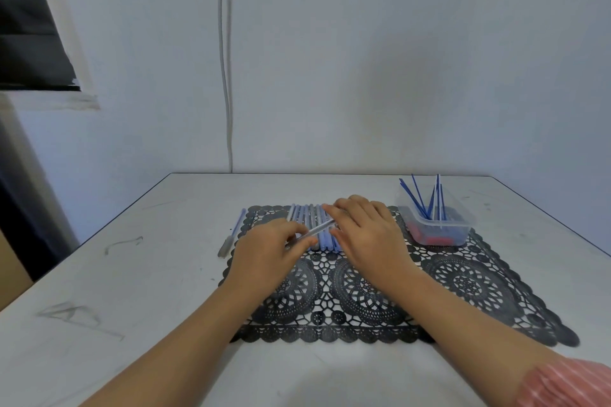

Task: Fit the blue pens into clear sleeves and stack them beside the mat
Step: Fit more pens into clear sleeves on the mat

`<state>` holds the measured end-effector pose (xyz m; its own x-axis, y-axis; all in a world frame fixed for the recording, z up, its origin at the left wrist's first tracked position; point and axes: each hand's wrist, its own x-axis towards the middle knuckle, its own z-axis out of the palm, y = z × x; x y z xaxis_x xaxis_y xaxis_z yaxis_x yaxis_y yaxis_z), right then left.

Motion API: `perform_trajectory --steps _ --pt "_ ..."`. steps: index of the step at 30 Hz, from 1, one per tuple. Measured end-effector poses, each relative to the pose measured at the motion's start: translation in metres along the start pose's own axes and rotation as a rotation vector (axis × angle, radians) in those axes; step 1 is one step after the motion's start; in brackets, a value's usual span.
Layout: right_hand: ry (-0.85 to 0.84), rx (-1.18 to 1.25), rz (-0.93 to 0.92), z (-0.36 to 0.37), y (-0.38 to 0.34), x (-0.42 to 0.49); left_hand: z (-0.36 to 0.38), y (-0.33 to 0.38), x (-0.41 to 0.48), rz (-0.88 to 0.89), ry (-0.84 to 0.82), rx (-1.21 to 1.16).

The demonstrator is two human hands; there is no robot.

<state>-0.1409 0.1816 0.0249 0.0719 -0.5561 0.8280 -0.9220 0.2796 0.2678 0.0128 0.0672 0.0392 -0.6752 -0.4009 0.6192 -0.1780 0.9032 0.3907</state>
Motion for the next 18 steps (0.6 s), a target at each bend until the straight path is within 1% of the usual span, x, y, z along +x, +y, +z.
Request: perform_trajectory --steps 4,8,10,15,18 --pt "0.008 0.004 -0.05 0.004 0.005 -0.002 -0.001 -0.005 0.001 0.104 0.027 0.075" --pt "0.036 0.036 -0.089 0.001 0.005 -0.001 -0.001 -0.009 0.003 0.237 0.149 0.173" --pt "0.052 0.054 -0.088 0.0 0.004 0.0 0.002 -0.013 0.004 0.284 0.176 0.196" --pt "0.06 0.102 -0.077 -0.002 0.005 -0.001 0.007 -0.016 0.004 0.312 0.154 0.197" --pt "0.055 0.149 -0.061 0.0 0.005 -0.002 0.007 -0.016 0.004 0.311 0.104 0.164"
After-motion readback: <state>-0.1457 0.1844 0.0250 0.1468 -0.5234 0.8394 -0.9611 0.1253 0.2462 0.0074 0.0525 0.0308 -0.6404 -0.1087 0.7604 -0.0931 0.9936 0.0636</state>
